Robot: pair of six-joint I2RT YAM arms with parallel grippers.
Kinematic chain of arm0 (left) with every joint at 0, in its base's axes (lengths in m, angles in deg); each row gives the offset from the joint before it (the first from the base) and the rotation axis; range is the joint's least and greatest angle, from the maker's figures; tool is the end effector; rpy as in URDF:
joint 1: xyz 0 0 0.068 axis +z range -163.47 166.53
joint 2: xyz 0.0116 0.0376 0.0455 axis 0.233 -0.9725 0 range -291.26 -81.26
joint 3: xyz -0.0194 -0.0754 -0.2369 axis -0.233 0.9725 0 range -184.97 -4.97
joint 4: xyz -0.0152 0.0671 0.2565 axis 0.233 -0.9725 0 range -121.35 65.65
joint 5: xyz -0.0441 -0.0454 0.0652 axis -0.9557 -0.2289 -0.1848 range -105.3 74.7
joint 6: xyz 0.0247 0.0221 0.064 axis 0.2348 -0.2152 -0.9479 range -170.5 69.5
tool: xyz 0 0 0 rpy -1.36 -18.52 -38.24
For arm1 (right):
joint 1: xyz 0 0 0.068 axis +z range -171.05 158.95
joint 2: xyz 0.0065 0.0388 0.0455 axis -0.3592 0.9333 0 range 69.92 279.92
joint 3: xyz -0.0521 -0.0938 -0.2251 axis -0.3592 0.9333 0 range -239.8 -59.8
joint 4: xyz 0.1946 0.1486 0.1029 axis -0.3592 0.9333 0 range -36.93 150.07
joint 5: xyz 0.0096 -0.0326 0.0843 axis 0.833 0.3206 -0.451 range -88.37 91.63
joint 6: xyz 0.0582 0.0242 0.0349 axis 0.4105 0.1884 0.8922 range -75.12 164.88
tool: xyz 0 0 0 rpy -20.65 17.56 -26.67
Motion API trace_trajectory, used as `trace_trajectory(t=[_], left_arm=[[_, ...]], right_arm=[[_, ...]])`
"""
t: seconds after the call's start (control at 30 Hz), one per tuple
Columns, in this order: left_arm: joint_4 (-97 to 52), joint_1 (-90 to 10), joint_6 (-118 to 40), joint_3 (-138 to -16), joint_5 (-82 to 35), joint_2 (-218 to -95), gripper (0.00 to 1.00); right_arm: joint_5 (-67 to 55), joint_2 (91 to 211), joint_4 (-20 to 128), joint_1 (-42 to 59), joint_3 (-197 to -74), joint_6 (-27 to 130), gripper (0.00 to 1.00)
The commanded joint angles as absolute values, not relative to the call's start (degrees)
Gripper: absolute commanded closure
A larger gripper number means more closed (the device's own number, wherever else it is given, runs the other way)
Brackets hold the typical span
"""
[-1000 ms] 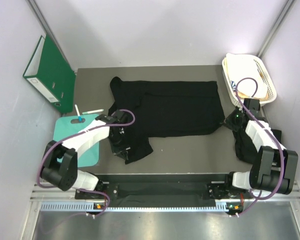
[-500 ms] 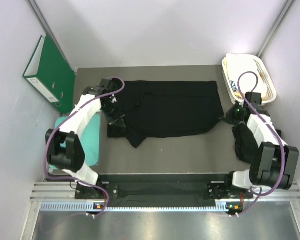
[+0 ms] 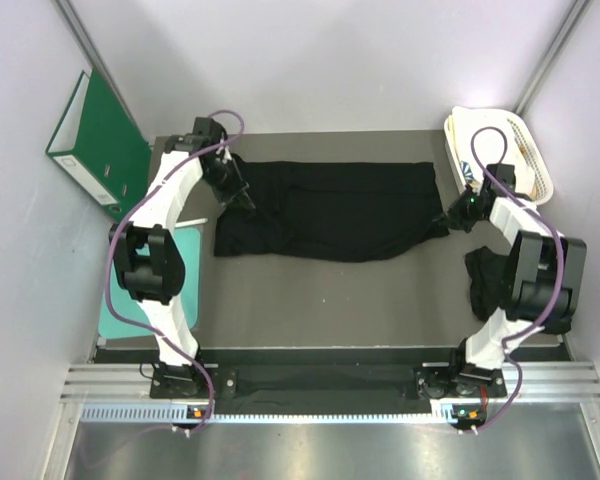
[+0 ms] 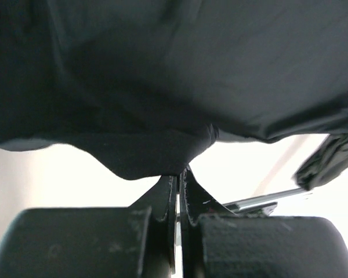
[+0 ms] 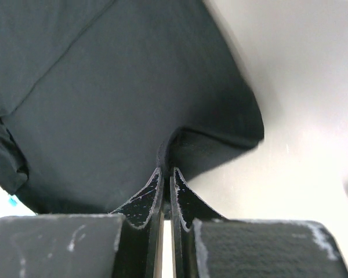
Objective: Fold and stack the t-shirts
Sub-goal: Fold the other side of the tshirt into a rectangle
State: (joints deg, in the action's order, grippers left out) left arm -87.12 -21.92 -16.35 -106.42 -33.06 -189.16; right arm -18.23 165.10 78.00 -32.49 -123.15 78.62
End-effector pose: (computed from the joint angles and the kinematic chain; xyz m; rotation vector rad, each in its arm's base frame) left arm 0.3877 -0.0760 0.2509 -0.5552 2.8013 -0.6055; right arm 0.3534 -0.0509 0.1629 0.8655 2.4312 0.5914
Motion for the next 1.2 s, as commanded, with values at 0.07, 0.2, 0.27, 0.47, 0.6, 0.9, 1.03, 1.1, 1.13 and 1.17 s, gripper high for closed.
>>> trace_trajectory(t=[0.07, 0.2, 0.27, 0.47, 0.6, 0.9, 1.03, 1.1, 1.13, 1.17], left_arm=[[-87.37, -18.84, -17.54, -117.55, -36.75, -194.81, 1.00], [-87.28, -17.87, -17.28, -122.56, -37.71, -199.29, 1.00], [-86.41, -17.25, -17.10, -124.49, -38.07, -200.61, 1.00], [-83.77, -15.05, -15.87, -126.69, -39.82, -204.31, 1.00], [-81.31, -14.17, -15.08, -128.10, -41.67, -206.59, 1.00], [-77.71, -13.91, -13.23, -131.18, -43.34, -207.83, 1.00], [-75.95, -13.91, -12.71, -130.74, -42.90, -206.86, 1.00], [-75.16, -13.82, -12.53, -130.92, -43.60, -207.03, 1.00], [-74.98, -12.34, -12.18, -130.92, -43.78, -207.12, 1.00], [-74.98, -12.24, -12.01, -130.83, -43.95, -207.12, 1.00]], right_arm=[[-19.21, 172.66, 75.83, -33.18, -132.12, 79.07, 0.97], [-19.20, 176.35, 76.18, -33.18, -135.99, 79.07, 0.97], [-19.12, 178.37, 76.62, -33.18, -138.10, 79.07, 0.97], [-19.29, 183.65, 77.94, -33.18, -143.64, 78.81, 0.96], [-19.38, 186.55, 78.38, -33.18, -146.19, 78.72, 0.96], [-19.47, 190.24, 79.17, -33.18, -149.80, 79.60, 0.96], [-18.24, 191.56, 81.02, -33.18, -151.64, 78.64, 0.96], [-17.71, 192.09, 82.16, -33.18, -152.17, 78.28, 0.95], [-17.28, 192.27, 82.51, -33.18, -152.52, 78.02, 0.95], [-16.75, 192.27, 83.12, -33.18, -152.52, 78.11, 0.95]])
